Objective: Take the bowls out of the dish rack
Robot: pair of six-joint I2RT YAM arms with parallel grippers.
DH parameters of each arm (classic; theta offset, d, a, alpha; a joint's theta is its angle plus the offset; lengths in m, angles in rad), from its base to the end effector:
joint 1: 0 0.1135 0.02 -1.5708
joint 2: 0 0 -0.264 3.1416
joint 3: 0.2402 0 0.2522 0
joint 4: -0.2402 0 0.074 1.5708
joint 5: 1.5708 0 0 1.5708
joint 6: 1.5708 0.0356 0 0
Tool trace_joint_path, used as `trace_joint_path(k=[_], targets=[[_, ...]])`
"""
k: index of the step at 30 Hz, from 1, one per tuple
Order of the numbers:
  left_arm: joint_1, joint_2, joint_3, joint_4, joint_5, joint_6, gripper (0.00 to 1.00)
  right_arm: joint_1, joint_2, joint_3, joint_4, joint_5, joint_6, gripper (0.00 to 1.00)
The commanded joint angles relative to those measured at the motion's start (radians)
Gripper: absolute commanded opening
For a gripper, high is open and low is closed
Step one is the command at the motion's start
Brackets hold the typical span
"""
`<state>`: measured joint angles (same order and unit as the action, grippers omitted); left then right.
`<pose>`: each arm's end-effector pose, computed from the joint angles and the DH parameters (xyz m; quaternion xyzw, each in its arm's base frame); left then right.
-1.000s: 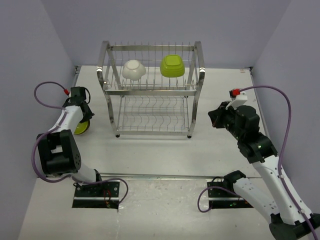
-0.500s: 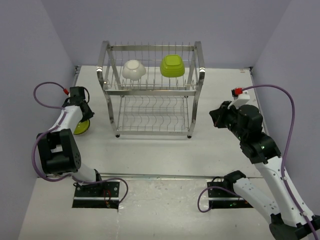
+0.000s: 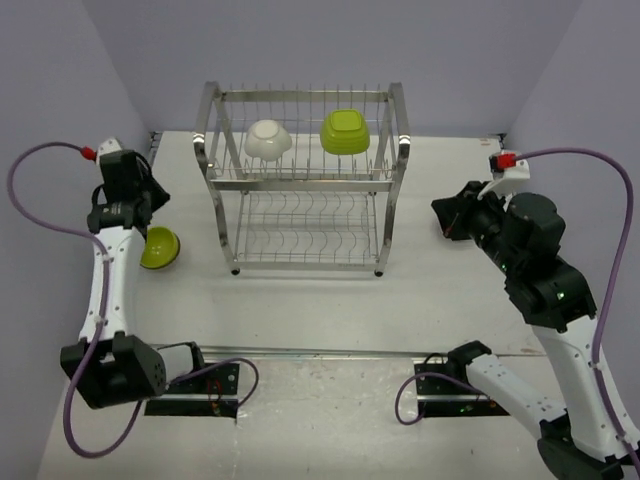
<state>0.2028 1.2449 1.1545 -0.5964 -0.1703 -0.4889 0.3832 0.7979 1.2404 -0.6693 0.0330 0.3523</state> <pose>0.2625 0.0601 0.3321 -0.3395 0.8350 0.0153 0.4328 0.1285 0.0506 0.4370 -0.0018 0.7825 0.2117 0.5855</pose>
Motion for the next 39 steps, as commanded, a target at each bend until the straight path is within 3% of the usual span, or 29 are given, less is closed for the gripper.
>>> trace_joint_path(k=[1, 3, 8, 14, 17, 22, 26, 30, 33, 39], targets=[[0.007, -0.134, 0.207, -0.017, 0.064, -0.037, 0.36, -0.003, 0.076, 0.178, -0.033, -0.053, -0.003, 0.05], [0.007, -0.176, 0.256, 0.004, 0.095, -0.052, 0.38, -0.003, 0.144, 0.252, -0.055, -0.076, 0.005, 0.06], [0.007, -0.291, 0.269, 0.157, 0.264, -0.131, 0.40, -0.003, 0.308, 0.646, -0.232, -0.114, 0.022, 0.06], [-0.011, -0.243, 0.248, 0.398, 0.526, -0.334, 0.37, -0.001, 0.575, 1.073, -0.378, -0.246, 0.043, 0.06], [-0.069, -0.202, 0.267, 0.515, 0.566, -0.398, 0.35, 0.005, 0.609, 1.055, -0.310, -0.317, 0.068, 0.08], [-0.149, -0.026, 0.482, 0.503, 0.643, -0.341, 0.38, 0.028, 0.728, 1.105, -0.244, -0.416, 0.062, 0.10], [-0.192, 0.076, 0.655, 0.434, 0.637, -0.291, 0.38, 0.034, 0.833, 1.217, -0.276, -0.432, 0.070, 0.12], [-0.194, 0.088, 0.717, 0.345, 0.516, -0.226, 0.41, 0.034, 0.836, 1.150, -0.237, -0.447, 0.067, 0.13], [-0.192, 0.168, 0.798, 0.287, 0.564, -0.208, 0.40, 0.034, 0.857, 1.146, -0.251, -0.441, 0.054, 0.16], [-0.264, 0.194, 0.682, 0.366, 0.592, -0.249, 0.36, 0.052, 0.882, 1.075, -0.207, -0.427, 0.050, 0.22]])
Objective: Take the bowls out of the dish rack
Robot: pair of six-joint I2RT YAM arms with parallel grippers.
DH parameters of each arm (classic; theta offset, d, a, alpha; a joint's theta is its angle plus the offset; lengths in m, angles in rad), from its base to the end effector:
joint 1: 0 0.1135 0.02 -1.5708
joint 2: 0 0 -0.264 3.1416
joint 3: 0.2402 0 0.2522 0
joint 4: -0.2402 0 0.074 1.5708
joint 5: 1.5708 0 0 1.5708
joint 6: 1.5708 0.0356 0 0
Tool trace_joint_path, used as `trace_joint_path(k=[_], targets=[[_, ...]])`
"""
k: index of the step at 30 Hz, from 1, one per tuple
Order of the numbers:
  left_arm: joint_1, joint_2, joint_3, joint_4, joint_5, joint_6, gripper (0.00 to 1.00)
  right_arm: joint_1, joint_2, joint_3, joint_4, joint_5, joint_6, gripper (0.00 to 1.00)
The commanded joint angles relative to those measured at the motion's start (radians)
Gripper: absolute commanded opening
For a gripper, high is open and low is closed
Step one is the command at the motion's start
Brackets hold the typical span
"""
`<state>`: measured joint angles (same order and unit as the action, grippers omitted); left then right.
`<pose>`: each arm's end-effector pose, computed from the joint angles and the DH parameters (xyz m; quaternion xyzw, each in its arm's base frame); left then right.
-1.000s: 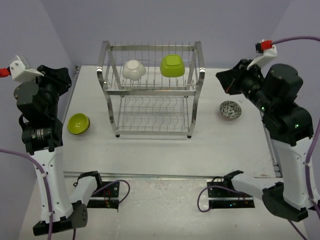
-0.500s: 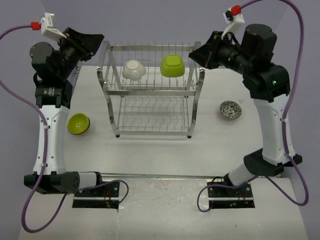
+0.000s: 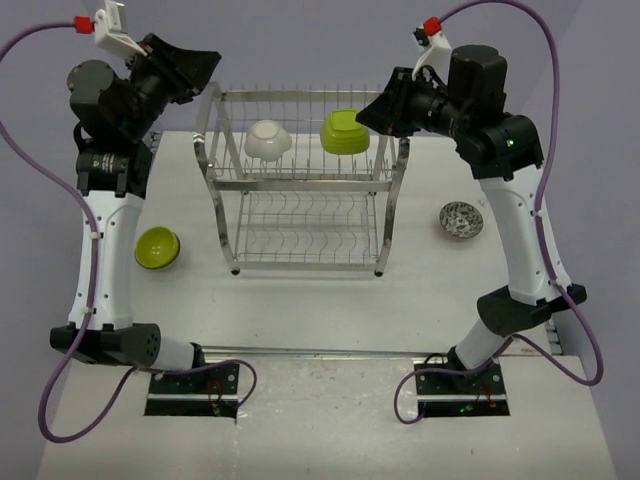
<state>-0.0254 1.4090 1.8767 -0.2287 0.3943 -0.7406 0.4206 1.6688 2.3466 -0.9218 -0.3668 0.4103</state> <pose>0.2725 -0.0206 0.5633 -0.0678 0.6214 -0.4004 0.6700 0.2714 0.1354 0.5507 -0.1163 0.7741 0.3758 0.4960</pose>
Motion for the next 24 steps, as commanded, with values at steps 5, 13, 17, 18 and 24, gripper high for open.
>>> trace_joint_path(k=[5, 13, 17, 18, 24], targets=[[-0.074, 0.062, -0.033, 0.011, 0.038, -0.005, 0.36, 0.050, 0.080, 0.008, 0.028, 0.020, -0.031, 0.24], [-0.183, 0.102, -0.011, 0.015, 0.032, 0.015, 0.34, 0.099, 0.121, -0.003, 0.034, 0.170, -0.073, 0.25], [-0.232, 0.119, -0.001, 0.009, 0.029, 0.023, 0.33, 0.104, 0.105, -0.049, 0.070, 0.190, -0.080, 0.25], [-0.240, 0.126, -0.001, 0.005, 0.025, 0.024, 0.33, 0.104, 0.095, -0.065, 0.077, 0.192, -0.082, 0.25], [-0.297, 0.154, -0.011, -0.006, -0.014, 0.035, 0.32, 0.106, 0.074, -0.063, 0.087, 0.204, -0.087, 0.25]])
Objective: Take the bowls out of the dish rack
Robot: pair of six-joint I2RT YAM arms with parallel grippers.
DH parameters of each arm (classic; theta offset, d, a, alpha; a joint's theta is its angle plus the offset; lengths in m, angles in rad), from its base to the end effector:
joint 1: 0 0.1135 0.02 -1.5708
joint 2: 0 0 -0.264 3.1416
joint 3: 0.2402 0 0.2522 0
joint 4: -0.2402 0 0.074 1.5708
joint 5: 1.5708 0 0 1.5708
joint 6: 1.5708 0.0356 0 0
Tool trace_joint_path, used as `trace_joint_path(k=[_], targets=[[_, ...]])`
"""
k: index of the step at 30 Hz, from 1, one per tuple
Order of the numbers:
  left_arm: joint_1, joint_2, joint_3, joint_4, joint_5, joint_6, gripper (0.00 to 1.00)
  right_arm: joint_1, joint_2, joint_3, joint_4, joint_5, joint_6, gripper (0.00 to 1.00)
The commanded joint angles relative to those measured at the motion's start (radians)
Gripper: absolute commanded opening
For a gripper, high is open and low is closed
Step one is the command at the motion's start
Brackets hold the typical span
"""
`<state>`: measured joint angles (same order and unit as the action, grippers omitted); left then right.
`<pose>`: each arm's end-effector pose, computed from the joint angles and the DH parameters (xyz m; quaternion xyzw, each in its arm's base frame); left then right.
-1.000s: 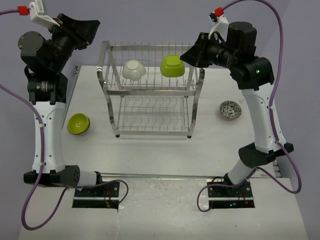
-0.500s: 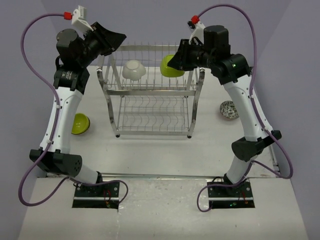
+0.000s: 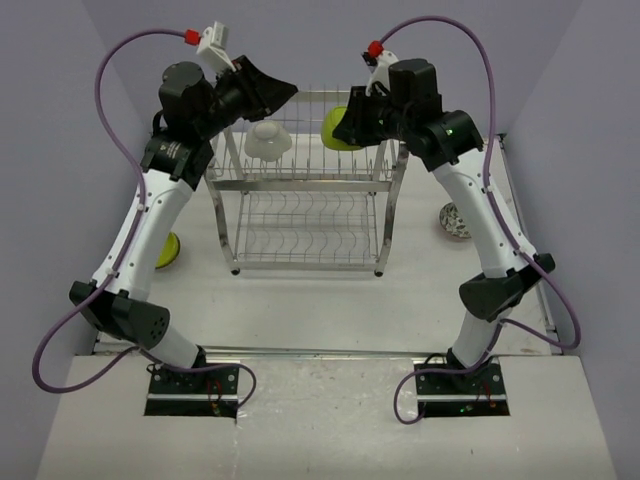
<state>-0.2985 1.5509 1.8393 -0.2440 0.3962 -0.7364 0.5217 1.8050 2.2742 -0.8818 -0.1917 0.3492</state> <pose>0.3202 -0.1129 0.5094 -0.0084 0.6924 -0.4687 0.5484 0.3195 0.1915 0.4909 -0.1239 0.8255 0.3024 0.4601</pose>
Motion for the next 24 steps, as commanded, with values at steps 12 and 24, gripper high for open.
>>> trace_joint_path(k=[12, 24], targets=[[-0.074, 0.093, 0.040, -0.047, -0.065, 0.032, 0.27, 0.004, -0.104, 0.043, 0.054, 0.106, -0.061, 0.26], [-0.110, 0.140, 0.055, -0.098, -0.106, 0.042, 0.24, 0.003, -0.033, 0.091, 0.033, 0.221, -0.104, 0.24]])
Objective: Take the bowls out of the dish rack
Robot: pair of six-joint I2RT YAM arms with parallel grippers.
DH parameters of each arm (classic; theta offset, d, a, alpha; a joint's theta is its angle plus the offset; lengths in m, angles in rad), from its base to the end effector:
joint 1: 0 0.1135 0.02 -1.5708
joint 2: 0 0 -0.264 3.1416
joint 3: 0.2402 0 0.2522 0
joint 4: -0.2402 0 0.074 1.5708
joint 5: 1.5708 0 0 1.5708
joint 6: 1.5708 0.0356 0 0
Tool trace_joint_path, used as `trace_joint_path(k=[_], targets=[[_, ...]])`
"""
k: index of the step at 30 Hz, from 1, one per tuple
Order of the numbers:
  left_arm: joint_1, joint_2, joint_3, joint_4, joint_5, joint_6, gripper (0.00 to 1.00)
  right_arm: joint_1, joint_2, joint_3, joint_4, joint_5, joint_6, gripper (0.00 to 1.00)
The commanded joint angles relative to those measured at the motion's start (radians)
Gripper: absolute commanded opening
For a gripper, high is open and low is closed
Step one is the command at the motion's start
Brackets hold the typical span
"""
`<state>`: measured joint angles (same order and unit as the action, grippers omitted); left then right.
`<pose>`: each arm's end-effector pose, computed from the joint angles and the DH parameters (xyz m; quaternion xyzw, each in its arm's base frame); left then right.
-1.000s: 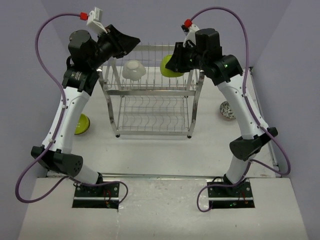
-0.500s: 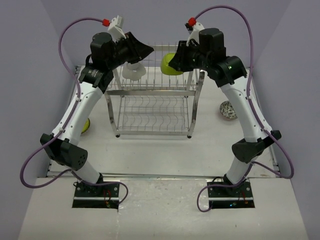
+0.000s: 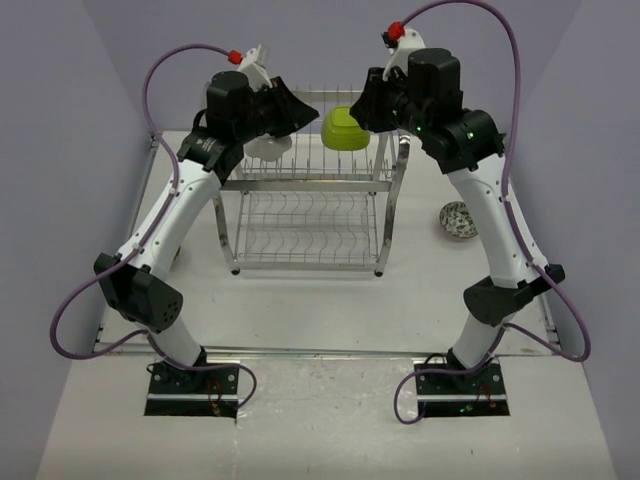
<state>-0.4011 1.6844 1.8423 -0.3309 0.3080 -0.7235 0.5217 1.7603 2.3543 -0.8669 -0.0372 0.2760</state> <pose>0.3537 -0.1617 0.4550 -0.0240 0.7625 -0.4383 0.4753 0.2982 0.1729 0.5301 -0.1088 0.7892 0.2483 0.5511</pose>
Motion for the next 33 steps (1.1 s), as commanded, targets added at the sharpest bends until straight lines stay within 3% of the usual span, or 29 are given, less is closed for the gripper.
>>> trace_joint_path(k=[1, 5, 15, 33], targets=[[-0.008, 0.008, 0.057, -0.016, -0.020, 0.029, 0.24, 0.001, 0.018, 0.011, 0.017, 0.071, -0.035, 0.25], [-0.024, 0.035, 0.107, -0.068, -0.043, 0.056, 0.24, -0.009, 0.021, -0.006, 0.014, 0.062, -0.037, 0.28], [-0.070, 0.098, 0.216, -0.105, -0.030, 0.079, 0.39, -0.017, 0.028, -0.016, -0.001, 0.089, -0.032, 0.33], [-0.110, 0.204, 0.431, -0.367, -0.214, 0.136, 0.32, -0.028, -0.015, -0.013, -0.004, 0.077, -0.004, 0.36]])
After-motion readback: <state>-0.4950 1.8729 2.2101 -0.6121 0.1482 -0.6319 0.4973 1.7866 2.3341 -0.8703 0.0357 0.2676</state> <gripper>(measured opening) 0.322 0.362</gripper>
